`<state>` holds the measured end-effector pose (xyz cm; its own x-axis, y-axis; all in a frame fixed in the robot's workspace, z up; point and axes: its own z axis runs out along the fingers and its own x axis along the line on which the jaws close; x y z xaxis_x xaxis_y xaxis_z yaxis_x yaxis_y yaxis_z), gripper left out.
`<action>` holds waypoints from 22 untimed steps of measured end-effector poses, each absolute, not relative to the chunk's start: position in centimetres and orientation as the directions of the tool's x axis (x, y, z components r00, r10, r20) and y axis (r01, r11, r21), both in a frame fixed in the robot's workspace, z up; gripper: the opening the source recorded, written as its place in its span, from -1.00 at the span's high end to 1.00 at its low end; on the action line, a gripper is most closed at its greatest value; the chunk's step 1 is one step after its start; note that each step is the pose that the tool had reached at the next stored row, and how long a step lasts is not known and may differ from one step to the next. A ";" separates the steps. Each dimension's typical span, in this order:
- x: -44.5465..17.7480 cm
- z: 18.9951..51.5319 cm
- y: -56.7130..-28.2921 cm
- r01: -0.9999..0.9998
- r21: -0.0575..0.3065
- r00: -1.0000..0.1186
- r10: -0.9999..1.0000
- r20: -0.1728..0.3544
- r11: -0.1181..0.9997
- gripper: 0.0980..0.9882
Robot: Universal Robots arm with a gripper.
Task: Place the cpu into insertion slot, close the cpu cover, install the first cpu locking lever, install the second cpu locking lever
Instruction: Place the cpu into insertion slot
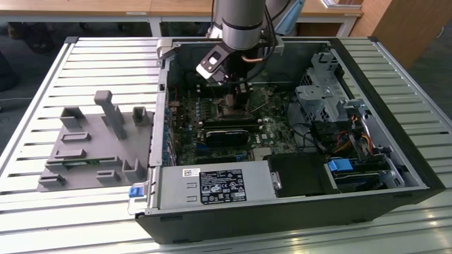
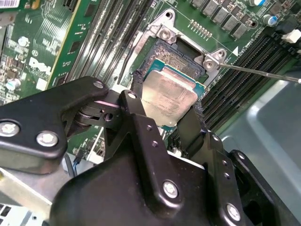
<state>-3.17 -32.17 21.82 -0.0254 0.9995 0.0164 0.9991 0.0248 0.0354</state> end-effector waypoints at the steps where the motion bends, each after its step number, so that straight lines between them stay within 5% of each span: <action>1: -3.2 21.7 -32.2 0.999 0.036 -0.022 1.000 0.016 0.021 0.00; 22: -3.4 19.9 -32.2 0.999 0.036 -0.001 1.000 0.012 0.001 0.00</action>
